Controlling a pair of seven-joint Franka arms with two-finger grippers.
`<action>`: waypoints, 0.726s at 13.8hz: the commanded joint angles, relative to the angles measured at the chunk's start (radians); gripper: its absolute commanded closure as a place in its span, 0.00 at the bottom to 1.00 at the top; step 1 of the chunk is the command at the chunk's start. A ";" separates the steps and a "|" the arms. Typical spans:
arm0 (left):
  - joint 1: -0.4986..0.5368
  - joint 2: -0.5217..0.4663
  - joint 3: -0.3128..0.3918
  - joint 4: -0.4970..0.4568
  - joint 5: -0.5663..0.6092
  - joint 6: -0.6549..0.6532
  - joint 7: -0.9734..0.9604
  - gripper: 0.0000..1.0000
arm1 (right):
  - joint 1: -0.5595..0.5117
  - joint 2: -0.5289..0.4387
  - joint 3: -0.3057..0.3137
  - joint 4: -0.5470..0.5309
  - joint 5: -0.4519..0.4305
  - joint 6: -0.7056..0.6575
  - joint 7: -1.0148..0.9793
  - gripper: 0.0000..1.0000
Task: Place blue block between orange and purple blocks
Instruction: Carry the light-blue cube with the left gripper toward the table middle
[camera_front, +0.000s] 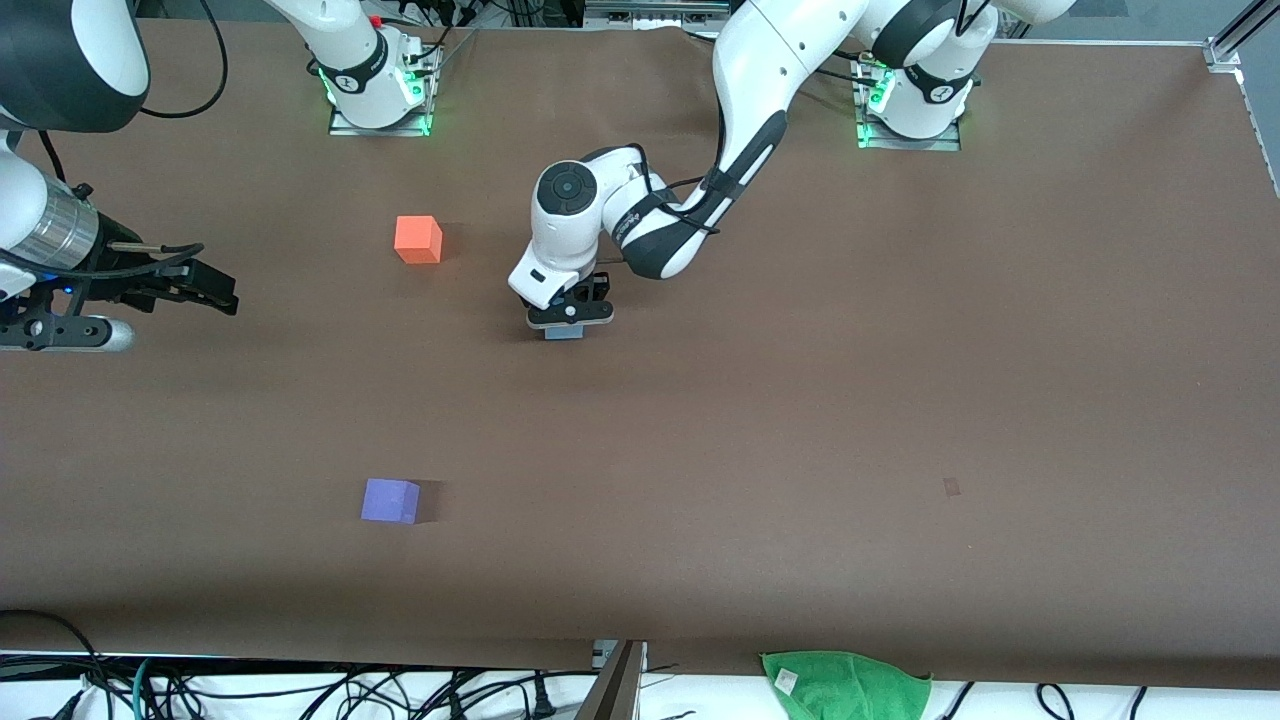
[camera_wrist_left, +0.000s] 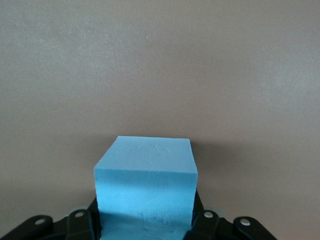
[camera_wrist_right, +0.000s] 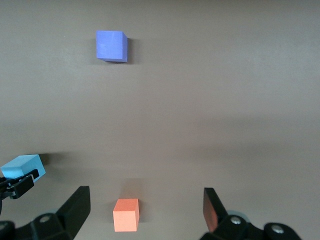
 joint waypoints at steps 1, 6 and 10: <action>-0.011 0.013 0.017 0.038 0.044 -0.011 -0.022 0.00 | -0.004 0.005 0.002 0.016 0.000 -0.016 -0.005 0.00; 0.058 -0.053 0.010 0.017 0.047 -0.026 -0.002 0.00 | 0.001 0.005 0.003 0.012 -0.002 -0.016 -0.005 0.00; 0.160 -0.161 -0.005 -0.038 0.032 -0.087 0.010 0.00 | 0.033 0.020 0.010 0.010 -0.003 -0.018 0.009 0.00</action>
